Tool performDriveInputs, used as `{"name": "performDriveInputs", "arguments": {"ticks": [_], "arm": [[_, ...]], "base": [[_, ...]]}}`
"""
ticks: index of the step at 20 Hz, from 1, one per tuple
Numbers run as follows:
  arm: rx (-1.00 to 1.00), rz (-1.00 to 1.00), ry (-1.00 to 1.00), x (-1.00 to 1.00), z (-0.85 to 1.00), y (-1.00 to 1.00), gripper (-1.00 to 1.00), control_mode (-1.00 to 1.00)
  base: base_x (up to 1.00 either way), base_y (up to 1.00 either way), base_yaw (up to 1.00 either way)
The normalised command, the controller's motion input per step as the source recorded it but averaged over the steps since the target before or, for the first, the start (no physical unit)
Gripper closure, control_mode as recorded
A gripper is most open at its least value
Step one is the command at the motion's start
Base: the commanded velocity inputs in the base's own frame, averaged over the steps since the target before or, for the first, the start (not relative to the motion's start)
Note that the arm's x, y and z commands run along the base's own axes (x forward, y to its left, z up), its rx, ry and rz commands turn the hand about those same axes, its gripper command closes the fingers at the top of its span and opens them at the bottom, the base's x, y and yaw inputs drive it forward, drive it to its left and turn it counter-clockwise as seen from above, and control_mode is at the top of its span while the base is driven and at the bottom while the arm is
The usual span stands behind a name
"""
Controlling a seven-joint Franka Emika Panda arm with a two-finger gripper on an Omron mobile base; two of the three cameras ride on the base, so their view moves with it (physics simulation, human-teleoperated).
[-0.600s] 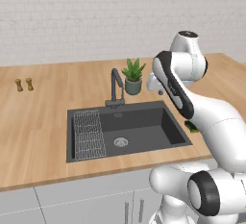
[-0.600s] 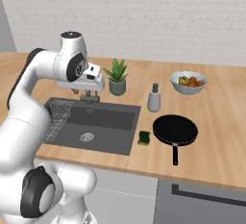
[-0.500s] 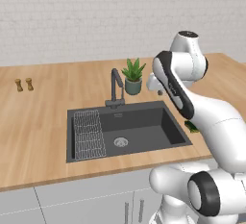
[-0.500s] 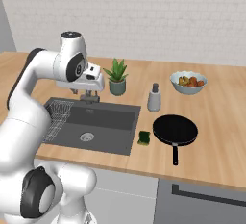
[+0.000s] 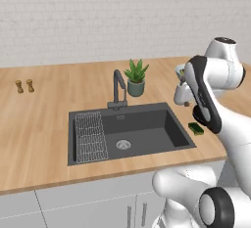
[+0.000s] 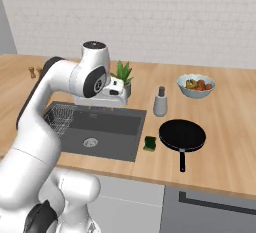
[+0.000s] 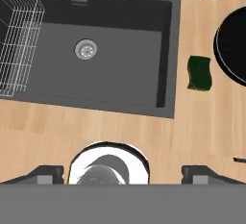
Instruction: Pick the pan and sponge and place them into the sink. Then turn on the water.
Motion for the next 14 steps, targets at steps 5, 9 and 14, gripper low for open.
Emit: {"name": "performDriveInputs", "arguments": {"ticks": [5, 9, 14], "arm": [[0.00, 0.00, 0.13, -0.07, -0.16, -0.95, -1.00, -1.00], [0.00, -0.01, 0.13, 0.00, -0.26, -0.94, -1.00, -1.00], [0.02, -0.01, 0.10, 0.00, -0.34, -0.85, -1.00, -1.00]], "base": [[0.00, 0.00, 0.00], [0.00, 0.00, 0.00], [0.00, 0.00, 0.00]]}}
